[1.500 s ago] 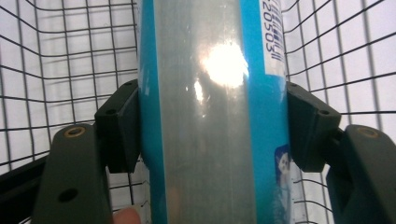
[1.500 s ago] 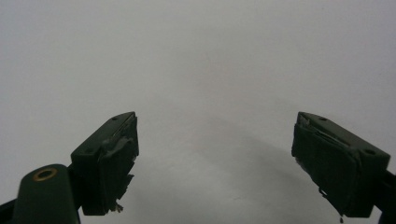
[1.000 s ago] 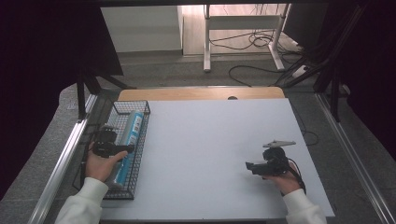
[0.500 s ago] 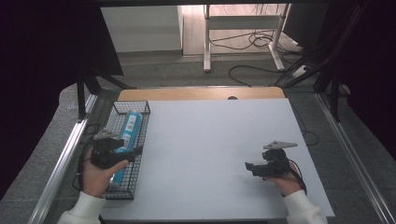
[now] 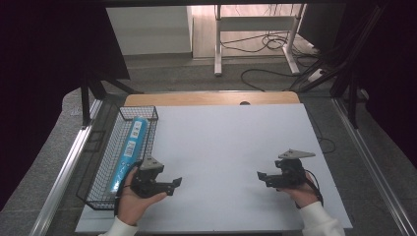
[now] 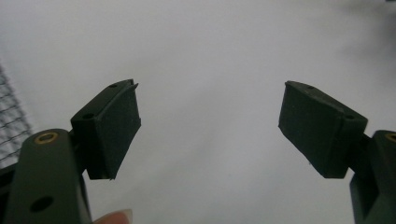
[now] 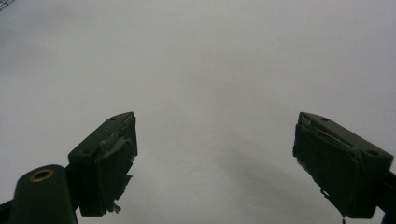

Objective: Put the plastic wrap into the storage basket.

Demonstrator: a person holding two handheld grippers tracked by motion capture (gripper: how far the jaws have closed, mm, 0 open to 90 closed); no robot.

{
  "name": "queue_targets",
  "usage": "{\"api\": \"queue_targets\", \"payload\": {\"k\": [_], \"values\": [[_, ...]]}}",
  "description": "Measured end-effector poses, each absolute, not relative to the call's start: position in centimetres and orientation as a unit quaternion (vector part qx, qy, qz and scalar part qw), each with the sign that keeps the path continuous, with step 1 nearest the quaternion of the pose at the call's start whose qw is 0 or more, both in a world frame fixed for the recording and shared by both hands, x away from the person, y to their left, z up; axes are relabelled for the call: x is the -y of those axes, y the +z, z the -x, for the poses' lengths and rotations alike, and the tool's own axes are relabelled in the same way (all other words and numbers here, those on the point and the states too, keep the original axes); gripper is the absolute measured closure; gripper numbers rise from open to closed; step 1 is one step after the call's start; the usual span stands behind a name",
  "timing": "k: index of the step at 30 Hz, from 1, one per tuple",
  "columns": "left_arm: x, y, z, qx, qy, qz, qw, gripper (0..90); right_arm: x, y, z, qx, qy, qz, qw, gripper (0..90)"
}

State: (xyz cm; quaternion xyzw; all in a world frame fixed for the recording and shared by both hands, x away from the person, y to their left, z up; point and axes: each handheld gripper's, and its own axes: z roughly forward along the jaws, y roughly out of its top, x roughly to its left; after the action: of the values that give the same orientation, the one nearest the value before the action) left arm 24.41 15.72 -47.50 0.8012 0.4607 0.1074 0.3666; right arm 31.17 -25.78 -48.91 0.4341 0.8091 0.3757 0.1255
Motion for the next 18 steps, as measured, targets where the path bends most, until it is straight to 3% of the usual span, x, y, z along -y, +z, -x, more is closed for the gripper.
{"api": "queue_targets", "payload": {"k": [8,18], "values": [[-13.9,-49.2,-24.7,-0.45,0.101,-0.815,0.352,20.6,25.6,-48.9,-30.6,-0.811,0.394,-0.414,0.123,12.7],[-15.2,-49.0,-24.4,-0.462,0.114,-0.792,0.382,20.2,25.1,-48.8,-30.0,-0.827,0.391,-0.38,0.135,13.6]]}}
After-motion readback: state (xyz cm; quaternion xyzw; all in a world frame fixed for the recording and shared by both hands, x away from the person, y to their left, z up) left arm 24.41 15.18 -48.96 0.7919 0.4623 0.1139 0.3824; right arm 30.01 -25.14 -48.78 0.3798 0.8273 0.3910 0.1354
